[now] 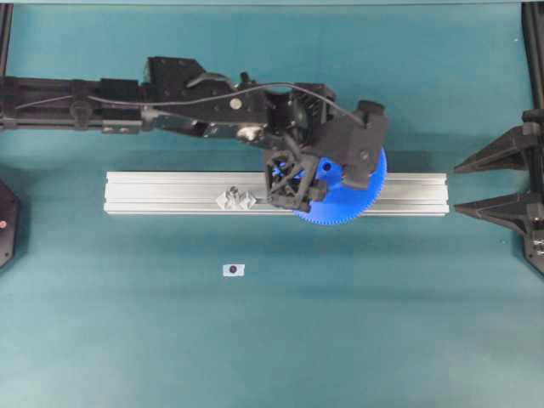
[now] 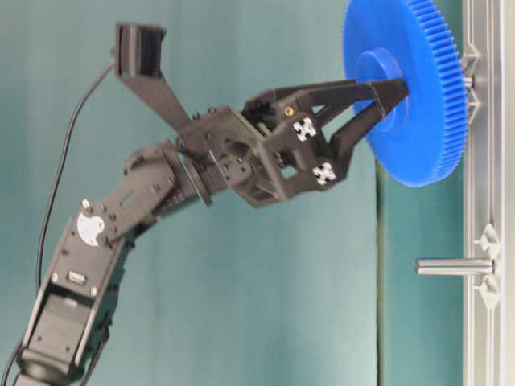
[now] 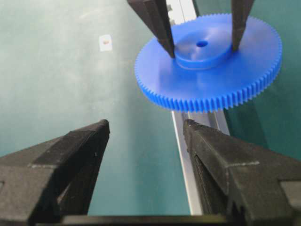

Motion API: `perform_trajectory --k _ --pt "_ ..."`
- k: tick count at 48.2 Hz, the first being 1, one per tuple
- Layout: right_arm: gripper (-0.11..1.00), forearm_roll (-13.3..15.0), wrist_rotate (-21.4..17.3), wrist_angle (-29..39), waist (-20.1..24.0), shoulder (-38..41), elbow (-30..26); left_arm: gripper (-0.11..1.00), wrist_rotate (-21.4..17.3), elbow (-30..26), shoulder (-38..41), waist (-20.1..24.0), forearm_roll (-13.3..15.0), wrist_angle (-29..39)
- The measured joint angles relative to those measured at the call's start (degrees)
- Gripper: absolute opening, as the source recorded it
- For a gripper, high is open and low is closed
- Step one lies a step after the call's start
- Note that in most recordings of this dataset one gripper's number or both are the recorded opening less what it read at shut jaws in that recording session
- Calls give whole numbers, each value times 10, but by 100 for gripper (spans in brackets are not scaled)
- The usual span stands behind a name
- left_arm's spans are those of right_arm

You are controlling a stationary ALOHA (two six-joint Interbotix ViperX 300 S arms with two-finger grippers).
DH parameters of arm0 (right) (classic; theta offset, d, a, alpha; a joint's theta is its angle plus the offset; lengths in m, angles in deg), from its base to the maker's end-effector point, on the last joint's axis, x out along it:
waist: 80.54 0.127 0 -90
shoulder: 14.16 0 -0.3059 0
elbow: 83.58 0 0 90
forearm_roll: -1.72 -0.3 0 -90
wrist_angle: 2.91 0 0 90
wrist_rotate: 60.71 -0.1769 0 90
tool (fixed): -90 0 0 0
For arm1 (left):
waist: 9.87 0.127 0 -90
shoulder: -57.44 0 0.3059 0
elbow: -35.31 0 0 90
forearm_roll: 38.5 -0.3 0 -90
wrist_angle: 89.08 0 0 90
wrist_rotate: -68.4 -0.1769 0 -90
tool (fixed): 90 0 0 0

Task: Insert the large gear onto the shaft.
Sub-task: 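Align the gear's center hole above the right metal shaft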

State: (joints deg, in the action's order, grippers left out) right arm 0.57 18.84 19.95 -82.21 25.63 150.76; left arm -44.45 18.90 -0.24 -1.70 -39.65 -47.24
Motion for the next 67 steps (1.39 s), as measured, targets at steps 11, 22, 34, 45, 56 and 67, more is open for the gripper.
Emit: perform_trajectory --k 11,22,34,45,56,67 --pt "73 0 0 0 0 -1 1 77 -1 -25 11 1 0 22" --pt "73 0 0 -1 0 0 0 78 1 -29 12 1 0 34" --pt "73 0 0 -1 0 -1 1 83 1 -40 19 -4 0 40" --pt "73 0 0 -1 0 -1 0 83 2 -62 33 -11 0 42" --pt "73 0 0 0 0 -1 1 83 -1 -66 34 -19 -1 47" --pt "73 0 0 -1 0 -1 0 83 0 -68 34 -19 -1 54"
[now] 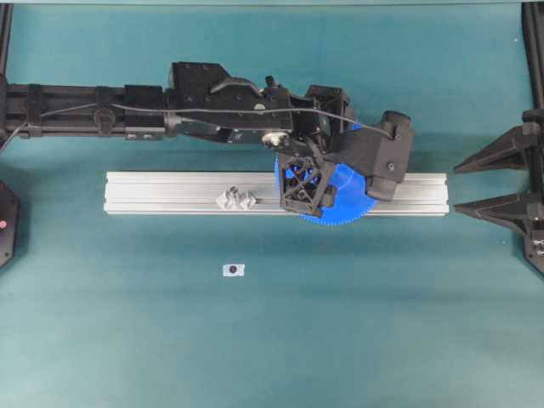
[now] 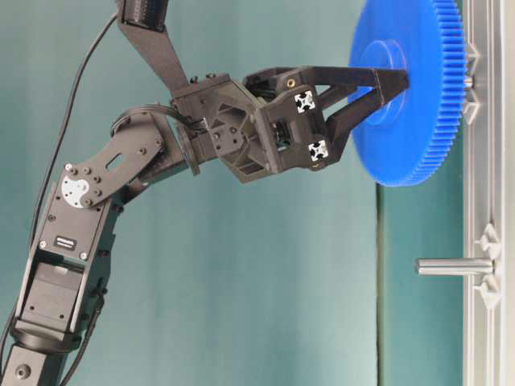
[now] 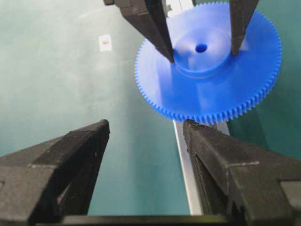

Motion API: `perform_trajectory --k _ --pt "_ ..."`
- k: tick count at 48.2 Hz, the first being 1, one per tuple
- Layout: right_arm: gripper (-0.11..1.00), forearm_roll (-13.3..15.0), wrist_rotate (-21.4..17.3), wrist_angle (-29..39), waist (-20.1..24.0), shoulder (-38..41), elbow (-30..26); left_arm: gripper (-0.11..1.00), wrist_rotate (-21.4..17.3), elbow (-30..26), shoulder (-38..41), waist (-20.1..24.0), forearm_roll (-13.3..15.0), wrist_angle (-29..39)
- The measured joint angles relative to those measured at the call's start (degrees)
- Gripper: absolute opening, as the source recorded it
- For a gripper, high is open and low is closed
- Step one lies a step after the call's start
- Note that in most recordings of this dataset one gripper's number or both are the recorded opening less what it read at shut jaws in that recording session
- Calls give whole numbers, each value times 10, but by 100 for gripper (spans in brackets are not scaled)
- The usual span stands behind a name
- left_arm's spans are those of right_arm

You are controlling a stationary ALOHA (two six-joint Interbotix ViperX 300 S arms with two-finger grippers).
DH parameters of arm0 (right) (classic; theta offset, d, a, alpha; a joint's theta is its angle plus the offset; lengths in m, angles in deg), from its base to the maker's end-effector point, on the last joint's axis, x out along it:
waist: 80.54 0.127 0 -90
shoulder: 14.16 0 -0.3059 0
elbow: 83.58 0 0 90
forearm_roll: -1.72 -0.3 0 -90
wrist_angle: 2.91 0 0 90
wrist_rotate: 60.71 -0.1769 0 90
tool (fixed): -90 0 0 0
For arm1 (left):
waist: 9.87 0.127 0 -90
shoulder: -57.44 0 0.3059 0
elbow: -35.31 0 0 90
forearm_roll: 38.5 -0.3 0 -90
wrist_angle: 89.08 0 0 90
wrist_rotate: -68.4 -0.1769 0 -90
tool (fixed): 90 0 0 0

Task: Insert the large gear onto the shaft.
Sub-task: 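Align the gear's center hole above the right metal shaft, then lower the blue gear down onto the right shaft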

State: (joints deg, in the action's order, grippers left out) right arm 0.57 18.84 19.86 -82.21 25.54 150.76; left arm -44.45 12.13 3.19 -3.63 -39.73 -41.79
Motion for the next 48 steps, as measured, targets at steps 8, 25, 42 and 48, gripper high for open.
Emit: perform_trajectory --k 8,25,42,48 --pt "73 0 1 0 0 0 0 86 -1 -6 2 3 0 2" --pt "73 0 0 1 -1 0 0 90 -3 -20 2 4 0 2" --pt "73 0 0 1 -1 0 1 90 -3 -22 2 3 0 2" --pt "73 0 0 1 0 0 1 90 -1 -22 2 3 0 2"
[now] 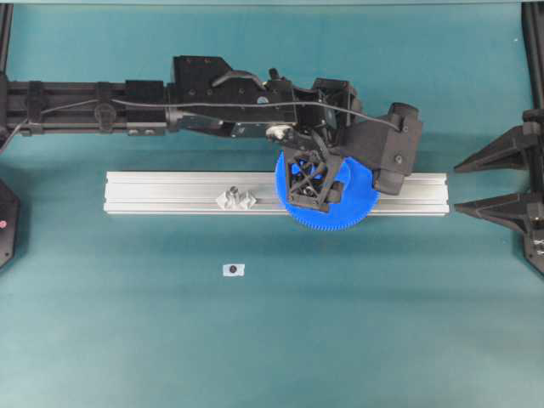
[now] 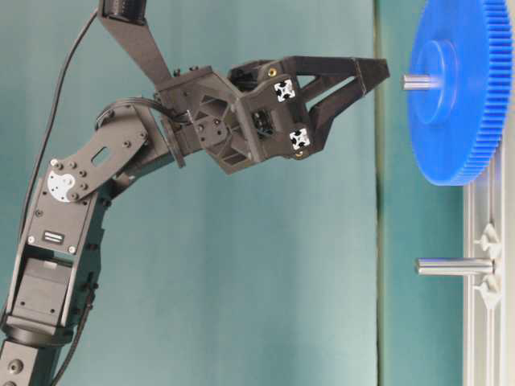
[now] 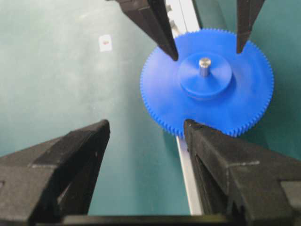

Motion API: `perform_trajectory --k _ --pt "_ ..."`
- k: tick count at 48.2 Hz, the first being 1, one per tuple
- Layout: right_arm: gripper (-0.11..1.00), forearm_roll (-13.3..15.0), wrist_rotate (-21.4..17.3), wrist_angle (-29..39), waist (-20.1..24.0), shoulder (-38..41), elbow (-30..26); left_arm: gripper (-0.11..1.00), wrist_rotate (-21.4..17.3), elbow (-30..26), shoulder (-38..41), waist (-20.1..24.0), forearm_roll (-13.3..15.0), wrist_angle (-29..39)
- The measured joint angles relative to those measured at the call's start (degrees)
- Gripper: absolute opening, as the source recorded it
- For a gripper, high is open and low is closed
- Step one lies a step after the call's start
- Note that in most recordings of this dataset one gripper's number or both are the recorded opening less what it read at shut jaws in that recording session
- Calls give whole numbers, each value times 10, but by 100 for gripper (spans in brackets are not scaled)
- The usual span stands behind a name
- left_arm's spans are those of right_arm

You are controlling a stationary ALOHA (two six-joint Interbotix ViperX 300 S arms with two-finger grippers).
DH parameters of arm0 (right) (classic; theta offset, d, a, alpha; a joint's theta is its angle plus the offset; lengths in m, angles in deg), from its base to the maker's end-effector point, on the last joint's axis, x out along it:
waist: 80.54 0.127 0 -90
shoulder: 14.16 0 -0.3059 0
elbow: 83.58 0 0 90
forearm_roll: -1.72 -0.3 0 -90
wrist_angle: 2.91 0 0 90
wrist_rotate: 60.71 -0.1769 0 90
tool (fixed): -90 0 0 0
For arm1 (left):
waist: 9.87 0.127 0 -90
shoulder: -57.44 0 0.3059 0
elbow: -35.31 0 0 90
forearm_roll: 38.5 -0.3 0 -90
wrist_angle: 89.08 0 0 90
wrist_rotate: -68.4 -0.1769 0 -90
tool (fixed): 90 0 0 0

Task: Insert the large gear onto the shaft.
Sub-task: 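Lower the blue gear down onto the right shaft, then open the left gripper to release the gear on the shaft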

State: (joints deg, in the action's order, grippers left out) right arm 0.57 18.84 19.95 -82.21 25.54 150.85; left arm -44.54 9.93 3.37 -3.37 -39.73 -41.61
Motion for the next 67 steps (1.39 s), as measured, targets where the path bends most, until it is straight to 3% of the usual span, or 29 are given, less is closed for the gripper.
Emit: perform_trajectory --k 27,67 --pt "73 0 0 -1 -1 -8 4 90 10 15 -2 0 0 0" --pt "73 0 0 -1 -1 -12 10 89 39 110 -85 0 0 -8"
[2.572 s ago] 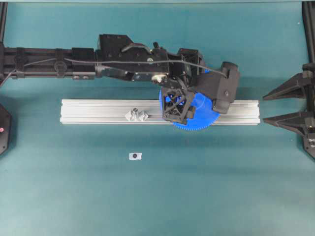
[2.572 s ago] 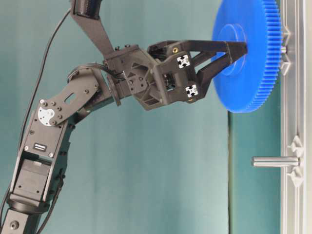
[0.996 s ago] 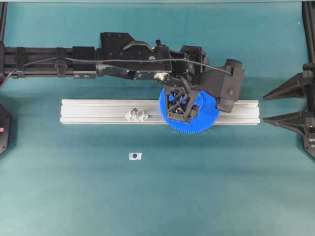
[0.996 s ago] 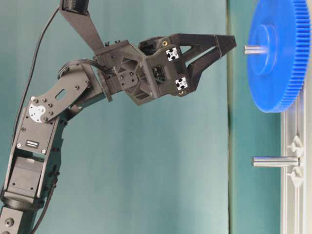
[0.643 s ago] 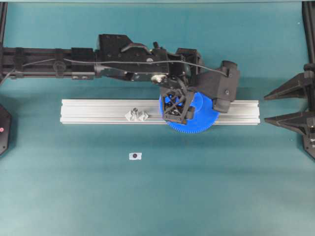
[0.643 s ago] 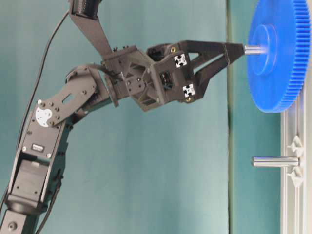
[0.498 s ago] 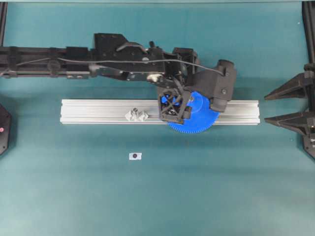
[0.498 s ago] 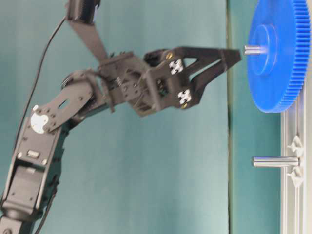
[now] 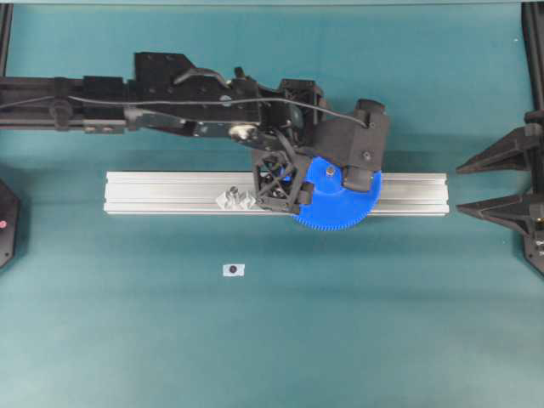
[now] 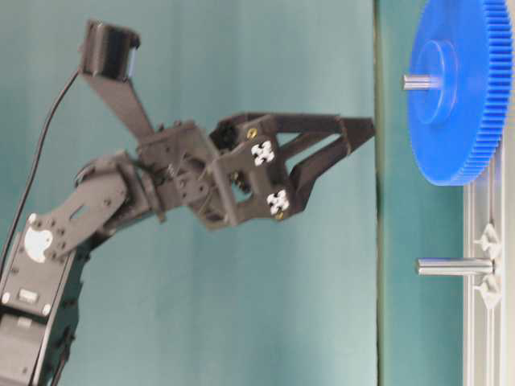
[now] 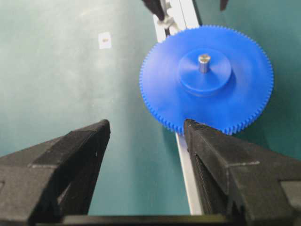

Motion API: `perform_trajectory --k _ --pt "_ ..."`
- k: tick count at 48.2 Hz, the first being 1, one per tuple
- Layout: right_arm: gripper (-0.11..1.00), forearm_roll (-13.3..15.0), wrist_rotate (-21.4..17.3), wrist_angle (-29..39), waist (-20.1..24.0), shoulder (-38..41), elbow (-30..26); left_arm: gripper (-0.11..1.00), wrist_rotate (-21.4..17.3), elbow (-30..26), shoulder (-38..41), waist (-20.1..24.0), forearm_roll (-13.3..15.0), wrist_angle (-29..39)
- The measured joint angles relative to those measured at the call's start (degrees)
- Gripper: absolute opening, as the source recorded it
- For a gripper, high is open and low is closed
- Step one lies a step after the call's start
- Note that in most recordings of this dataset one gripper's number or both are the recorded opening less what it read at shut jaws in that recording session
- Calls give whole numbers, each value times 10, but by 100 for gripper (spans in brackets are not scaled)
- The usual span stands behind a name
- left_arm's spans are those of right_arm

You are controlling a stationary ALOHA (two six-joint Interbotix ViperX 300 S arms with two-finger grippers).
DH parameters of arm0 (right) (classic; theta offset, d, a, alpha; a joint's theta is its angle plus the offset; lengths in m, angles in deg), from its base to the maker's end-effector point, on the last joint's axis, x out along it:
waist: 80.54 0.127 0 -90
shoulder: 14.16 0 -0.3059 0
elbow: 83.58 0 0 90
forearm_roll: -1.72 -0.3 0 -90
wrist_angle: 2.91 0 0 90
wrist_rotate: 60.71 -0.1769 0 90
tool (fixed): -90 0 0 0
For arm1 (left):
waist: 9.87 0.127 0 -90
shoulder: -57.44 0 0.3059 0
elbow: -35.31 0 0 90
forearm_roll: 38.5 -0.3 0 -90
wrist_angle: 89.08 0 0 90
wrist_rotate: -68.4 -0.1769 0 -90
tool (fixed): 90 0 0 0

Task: Insert the large gear onto the shaft.

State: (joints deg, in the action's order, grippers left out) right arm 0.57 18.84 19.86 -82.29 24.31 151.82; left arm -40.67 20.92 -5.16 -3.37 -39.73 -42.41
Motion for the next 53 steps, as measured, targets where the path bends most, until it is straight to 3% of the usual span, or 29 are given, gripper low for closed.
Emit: perform_trajectory --k 32,53 --pt "73 0 1 1 1 -2 0 89 93 153 -154 8 0 -91" --pt "73 0 0 11 0 -8 1 89 116 207 -228 7 0 -105"
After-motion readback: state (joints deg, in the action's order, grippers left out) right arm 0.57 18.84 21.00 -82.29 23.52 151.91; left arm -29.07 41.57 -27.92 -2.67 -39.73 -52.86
